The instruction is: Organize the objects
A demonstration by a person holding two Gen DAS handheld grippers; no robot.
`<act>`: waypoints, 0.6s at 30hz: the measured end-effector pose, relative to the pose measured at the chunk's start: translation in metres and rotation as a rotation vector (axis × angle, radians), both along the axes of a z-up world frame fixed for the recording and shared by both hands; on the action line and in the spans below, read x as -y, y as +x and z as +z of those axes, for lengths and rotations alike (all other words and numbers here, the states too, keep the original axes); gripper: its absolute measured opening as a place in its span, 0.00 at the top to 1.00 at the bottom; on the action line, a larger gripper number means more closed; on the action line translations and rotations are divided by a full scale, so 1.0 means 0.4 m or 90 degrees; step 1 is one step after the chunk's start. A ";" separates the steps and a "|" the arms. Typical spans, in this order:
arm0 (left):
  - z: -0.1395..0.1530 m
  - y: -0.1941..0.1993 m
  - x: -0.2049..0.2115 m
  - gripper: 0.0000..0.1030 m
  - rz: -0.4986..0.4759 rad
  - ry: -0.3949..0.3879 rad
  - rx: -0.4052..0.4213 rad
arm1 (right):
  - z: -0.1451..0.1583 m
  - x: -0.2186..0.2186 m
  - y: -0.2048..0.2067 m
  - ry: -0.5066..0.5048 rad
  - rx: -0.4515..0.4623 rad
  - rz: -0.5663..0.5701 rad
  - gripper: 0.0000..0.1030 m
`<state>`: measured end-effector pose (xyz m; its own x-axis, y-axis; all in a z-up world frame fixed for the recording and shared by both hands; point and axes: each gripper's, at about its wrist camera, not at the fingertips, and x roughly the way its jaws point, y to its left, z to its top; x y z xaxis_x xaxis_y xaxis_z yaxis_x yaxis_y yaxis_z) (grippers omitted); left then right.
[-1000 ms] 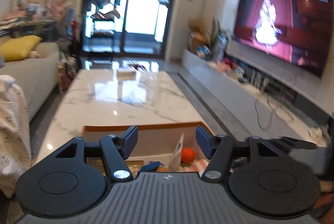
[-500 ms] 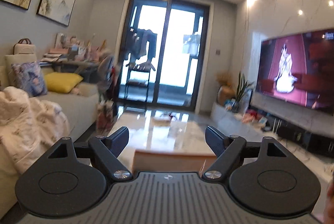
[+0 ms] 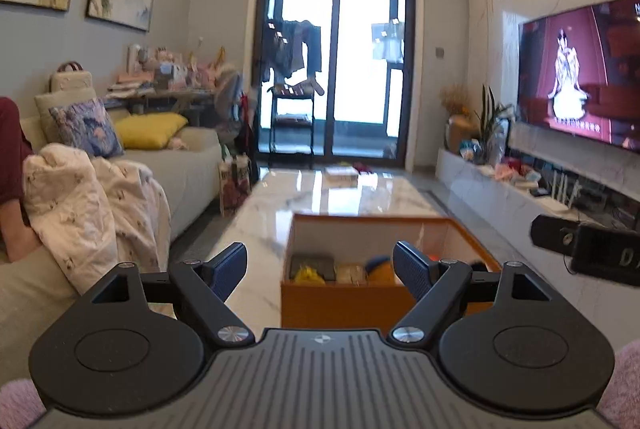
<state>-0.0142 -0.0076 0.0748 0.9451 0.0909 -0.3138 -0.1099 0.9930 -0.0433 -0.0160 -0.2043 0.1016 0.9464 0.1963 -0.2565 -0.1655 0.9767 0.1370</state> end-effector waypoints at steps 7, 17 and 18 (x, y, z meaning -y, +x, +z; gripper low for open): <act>-0.057 0.013 0.008 0.08 0.005 0.007 -0.031 | -0.064 -0.003 0.013 -0.012 -0.031 -0.019 0.01; -0.113 0.063 0.023 0.08 0.000 0.016 -0.077 | -0.157 0.009 0.085 -0.006 -0.100 -0.046 0.01; -0.115 0.067 0.025 0.08 0.000 0.016 -0.078 | -0.160 0.008 0.090 -0.006 -0.102 -0.044 0.01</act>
